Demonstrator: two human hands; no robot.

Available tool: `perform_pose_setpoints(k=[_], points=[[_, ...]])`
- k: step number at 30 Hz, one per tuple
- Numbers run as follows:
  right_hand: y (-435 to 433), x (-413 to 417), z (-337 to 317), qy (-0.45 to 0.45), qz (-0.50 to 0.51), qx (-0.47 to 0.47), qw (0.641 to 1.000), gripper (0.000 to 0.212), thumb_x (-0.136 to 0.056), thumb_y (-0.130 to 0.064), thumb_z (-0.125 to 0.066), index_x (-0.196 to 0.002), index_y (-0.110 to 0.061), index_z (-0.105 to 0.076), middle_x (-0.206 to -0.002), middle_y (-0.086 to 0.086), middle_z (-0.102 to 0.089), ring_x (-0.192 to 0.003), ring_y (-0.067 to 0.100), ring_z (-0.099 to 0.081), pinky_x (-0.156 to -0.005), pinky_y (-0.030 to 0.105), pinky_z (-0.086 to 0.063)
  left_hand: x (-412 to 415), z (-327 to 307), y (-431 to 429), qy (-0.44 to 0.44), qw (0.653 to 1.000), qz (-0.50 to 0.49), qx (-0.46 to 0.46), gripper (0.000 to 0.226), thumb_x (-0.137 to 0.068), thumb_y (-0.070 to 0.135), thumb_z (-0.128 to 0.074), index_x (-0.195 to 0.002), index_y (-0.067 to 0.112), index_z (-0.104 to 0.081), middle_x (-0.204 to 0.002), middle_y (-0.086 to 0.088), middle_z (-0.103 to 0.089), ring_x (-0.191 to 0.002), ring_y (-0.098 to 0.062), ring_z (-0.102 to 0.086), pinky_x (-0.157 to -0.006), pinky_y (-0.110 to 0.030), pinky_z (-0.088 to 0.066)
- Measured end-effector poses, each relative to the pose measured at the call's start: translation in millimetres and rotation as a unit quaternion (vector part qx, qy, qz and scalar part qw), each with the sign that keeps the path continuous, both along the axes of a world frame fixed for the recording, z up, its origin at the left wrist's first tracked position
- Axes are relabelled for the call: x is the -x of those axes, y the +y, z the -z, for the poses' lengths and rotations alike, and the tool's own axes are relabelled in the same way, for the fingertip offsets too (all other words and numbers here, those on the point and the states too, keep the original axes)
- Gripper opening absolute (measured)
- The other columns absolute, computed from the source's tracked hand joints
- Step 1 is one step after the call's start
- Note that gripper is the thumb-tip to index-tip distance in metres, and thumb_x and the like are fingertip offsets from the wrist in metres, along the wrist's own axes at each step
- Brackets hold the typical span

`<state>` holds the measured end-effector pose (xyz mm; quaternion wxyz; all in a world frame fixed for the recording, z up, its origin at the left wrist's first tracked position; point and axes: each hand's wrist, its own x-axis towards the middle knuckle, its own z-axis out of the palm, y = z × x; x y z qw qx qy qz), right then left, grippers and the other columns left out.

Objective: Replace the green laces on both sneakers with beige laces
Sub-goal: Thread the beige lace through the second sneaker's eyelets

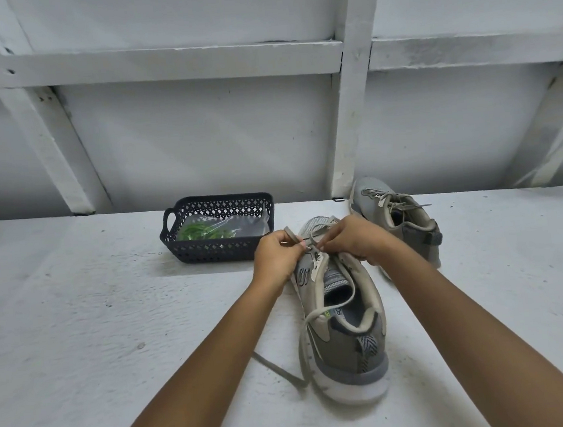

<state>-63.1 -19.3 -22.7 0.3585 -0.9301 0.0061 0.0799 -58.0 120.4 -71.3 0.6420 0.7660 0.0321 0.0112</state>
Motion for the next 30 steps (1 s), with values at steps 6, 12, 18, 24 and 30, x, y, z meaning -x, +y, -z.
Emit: perform_pose_setpoints(k=[6,12,18,24,30], points=[[1.2,5.6,-2.3,0.002,-0.002,-0.013,1.0,0.018,-0.085,-0.006,-0.063,-0.1,-0.005,-0.073,-0.027,-0.015,-0.043,-0.025,-0.003,-0.038,-0.03,0.009,-0.027,-1.6,0.2,2.1,0.007,0.999,0.02,-0.034,0.02,-0.079,0.002,-0.071,-0.066,0.016,-0.065,-0.067,-0.003,-0.064,-0.07,-0.018,-0.061,-0.077,-0.036,-0.054],[-0.4,9.5,-1.9,0.008,-0.003,-0.056,0.998,0.02,-0.086,-0.002,-0.061,-0.103,-0.002,-0.071,-0.025,-0.013,-0.04,-0.024,-0.001,-0.037,-0.031,0.011,-0.03,7.5,-4.7,-3.8,-0.016,0.992,0.018,-0.124,0.014,-0.08,0.018,-0.073,-0.077,0.004,-0.076,-0.062,-0.004,-0.069,-0.054,-0.008,-0.051,-0.058,-0.023,-0.042],[-1.5,-1.0,12.6,0.001,-0.001,-0.032,0.999,0.011,-0.083,-0.008,-0.065,-0.078,-0.015,-0.073,-0.04,-0.011,-0.054,-0.033,-0.002,-0.044,-0.038,0.009,-0.033,23.9,-20.1,-7.1,0.015,0.976,0.063,-0.208,0.056,-0.097,0.034,-0.047,-0.048,0.006,-0.046,-0.044,-0.002,-0.035,-0.047,-0.013,-0.034,-0.047,-0.028,-0.023],[-1.7,-3.6,15.1,0.008,-0.019,0.01,1.0,0.019,-0.084,-0.014,-0.06,-0.066,-0.008,-0.059,-0.056,0.002,-0.048,-0.05,0.011,-0.039,-0.045,0.021,-0.033,40.3,-13.8,-7.3,0.025,0.979,0.145,-0.14,0.084,-0.065,0.087,-0.038,-0.106,0.02,-0.068,-0.104,0.003,-0.068,-0.103,-0.013,-0.06,-0.096,-0.034,-0.045],[-9.4,1.9,13.9,0.013,-0.008,-0.051,0.999,0.016,-0.091,-0.01,-0.05,-0.076,-0.008,-0.055,-0.066,0.009,-0.05,-0.056,0.016,-0.041,-0.046,0.022,-0.032,58.2,-12.2,-14.9,0.043,0.987,0.118,-0.101,0.059,-0.089,0.025,-0.052,-0.145,0.027,-0.032,-0.133,-0.003,-0.054,-0.108,-0.021,-0.056,-0.083,-0.027,-0.043]])
